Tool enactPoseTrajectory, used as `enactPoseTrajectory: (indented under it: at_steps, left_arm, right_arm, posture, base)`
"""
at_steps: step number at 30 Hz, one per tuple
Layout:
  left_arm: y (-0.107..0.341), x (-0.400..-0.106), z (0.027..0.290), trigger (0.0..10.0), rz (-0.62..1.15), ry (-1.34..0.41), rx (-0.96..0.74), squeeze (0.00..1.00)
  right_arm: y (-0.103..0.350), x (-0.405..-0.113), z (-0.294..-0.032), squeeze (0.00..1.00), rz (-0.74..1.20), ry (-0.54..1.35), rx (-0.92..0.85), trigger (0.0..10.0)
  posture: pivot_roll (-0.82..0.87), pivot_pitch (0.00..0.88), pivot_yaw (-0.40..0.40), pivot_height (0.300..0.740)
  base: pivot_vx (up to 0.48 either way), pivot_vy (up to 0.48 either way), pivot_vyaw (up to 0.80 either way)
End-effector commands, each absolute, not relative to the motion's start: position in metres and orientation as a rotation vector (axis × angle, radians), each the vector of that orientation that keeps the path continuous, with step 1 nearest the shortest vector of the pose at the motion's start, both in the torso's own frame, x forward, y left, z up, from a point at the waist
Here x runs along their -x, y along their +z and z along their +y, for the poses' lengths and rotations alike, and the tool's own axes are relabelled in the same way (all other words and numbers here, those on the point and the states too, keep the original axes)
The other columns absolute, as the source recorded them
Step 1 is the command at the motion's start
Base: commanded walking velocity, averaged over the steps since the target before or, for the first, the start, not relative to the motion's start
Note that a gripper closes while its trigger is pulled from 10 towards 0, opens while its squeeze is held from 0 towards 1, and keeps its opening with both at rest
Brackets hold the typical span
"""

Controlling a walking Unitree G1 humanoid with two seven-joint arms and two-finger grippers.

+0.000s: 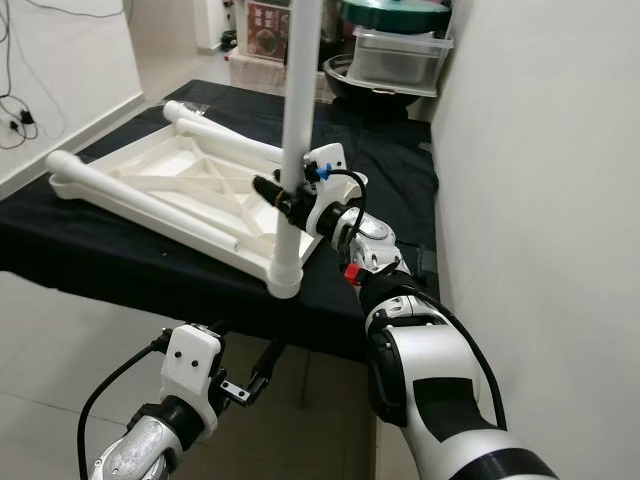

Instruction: Building children table

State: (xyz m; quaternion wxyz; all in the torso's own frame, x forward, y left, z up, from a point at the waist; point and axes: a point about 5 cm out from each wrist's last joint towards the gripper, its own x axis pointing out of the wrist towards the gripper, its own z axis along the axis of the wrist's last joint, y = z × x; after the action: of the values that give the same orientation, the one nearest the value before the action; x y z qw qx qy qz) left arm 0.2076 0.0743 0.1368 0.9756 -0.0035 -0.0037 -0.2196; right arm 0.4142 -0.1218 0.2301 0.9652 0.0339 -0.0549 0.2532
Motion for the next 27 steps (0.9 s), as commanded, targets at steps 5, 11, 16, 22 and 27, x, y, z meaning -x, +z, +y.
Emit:
enactPoseTrajectory:
  at_steps: [5,11,16,22,27]
  left_arm:
    - [0.134,-0.207,0.074,10.0,0.005,-0.450,0.003,0.00]
    - [0.133,-0.207,0.074,10.0,0.006,-0.456,0.000,0.00]
    - [0.133,-0.208,0.075,10.0,0.006,-0.456,-0.004,0.00]
    - [0.133,-0.209,0.075,10.0,0.005,-0.454,-0.003,0.00]
    - [0.134,-0.209,0.074,10.0,0.004,-0.455,0.000,0.00]
  right_arm:
    - [0.211,-0.415,-0.179,0.00,-0.058,-0.110,-0.125,0.0]
    - [0.199,-0.404,-0.202,0.00,-0.034,-0.531,-0.172,0.0]
    - [0.199,-0.404,-0.185,0.00,-0.051,-0.558,-0.180,4.5]
    - [0.212,-0.408,-0.155,1.00,-0.161,-0.336,-0.140,10.0]
    - [0.222,-0.410,-0.150,0.00,-0.240,0.019,-0.201,10.0]
  posture:
    - [0.09,0.040,-0.097,0.740]
    - [0.09,0.038,-0.095,0.740]
    - [0.09,0.043,-0.094,0.740]
    - [0.09,0.051,-0.097,0.740]
    - [0.09,0.054,-0.099,0.740]
  base:
    - [0.000,0.000,0.00]
    - [0.000,0.000,0.00]
    - [0.000,0.000,0.00]
    - [0.000,0.000,0.00]
    - [0.000,0.000,0.00]
